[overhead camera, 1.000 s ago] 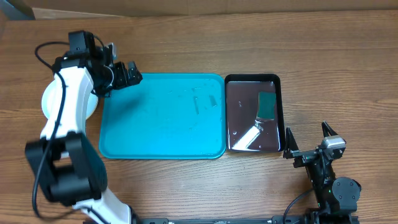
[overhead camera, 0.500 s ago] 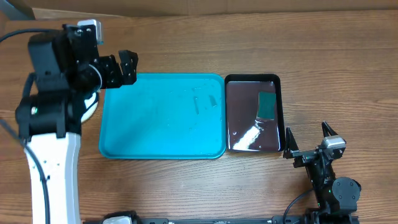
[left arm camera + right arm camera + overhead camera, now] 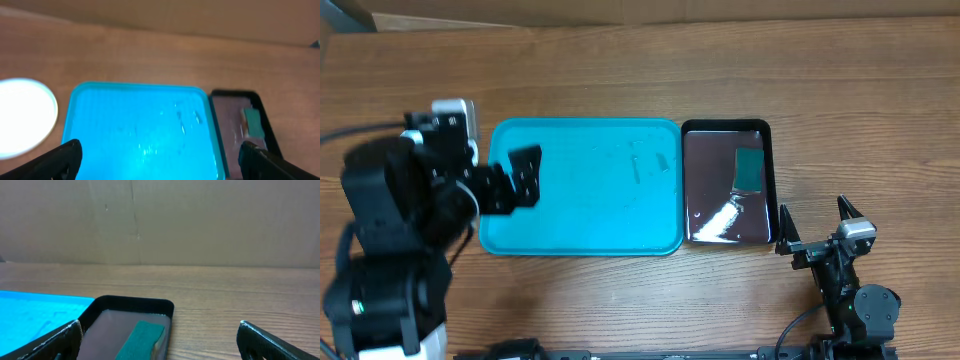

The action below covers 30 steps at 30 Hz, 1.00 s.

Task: Clean dirty plates on tray and stack at the side

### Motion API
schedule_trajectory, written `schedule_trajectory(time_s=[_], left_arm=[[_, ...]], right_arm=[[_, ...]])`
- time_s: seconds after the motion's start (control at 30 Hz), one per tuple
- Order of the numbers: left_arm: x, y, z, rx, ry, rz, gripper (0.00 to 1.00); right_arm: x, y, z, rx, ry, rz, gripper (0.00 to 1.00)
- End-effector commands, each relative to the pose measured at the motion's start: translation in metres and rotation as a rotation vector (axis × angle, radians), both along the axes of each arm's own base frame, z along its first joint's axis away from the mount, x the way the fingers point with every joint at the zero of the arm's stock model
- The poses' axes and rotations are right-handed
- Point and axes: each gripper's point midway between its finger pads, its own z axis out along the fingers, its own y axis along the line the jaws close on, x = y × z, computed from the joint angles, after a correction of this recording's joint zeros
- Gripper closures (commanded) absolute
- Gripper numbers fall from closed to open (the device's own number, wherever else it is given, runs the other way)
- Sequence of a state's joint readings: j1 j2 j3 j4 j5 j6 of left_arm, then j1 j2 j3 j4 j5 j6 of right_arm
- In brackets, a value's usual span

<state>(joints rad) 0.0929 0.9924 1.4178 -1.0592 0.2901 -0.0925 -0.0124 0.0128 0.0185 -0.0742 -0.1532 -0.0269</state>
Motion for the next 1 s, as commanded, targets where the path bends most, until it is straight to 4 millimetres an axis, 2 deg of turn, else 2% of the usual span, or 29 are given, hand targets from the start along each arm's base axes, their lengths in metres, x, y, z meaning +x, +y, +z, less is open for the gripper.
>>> schedule_trajectory(time_s=[0.0,0.17,0.37,0.47,0.67,0.97], left_arm=[[-0.023,0.001,-0.029,0.028,0.027,-0.005,0.0],[-0.037,-0.002,-0.064,0.023,0.016,-0.006,0.0],[-0.035,-0.001,-0.095,-0.011,-0.097,0.026,0.0],[-0.032,-0.001,-0.104,-0.018,-0.179,0.033,0.0],[-0.025,-0.001,-0.1,-0.033,-0.42,0.041,0.0],[-0.033,-0.006,-0.069,-0.085,-0.795,0.023,0.0]], right_arm=[[0.0,0.001,-0.002,-0.004,-0.004,0.005,0.0],[0.0,0.001,-0.002,-0.004,-0.004,0.005,0.0],[0.0,0.001,-0.002,-0.004,-0.004,0.005,0.0],[0.0,0.001,-0.002,-0.004,-0.004,0.005,0.0],[0.0,0.001,-0.002,-0.004,-0.004,0.005,0.0],[0.0,0.001,-0.002,-0.004,-0.004,0.005,0.0]])
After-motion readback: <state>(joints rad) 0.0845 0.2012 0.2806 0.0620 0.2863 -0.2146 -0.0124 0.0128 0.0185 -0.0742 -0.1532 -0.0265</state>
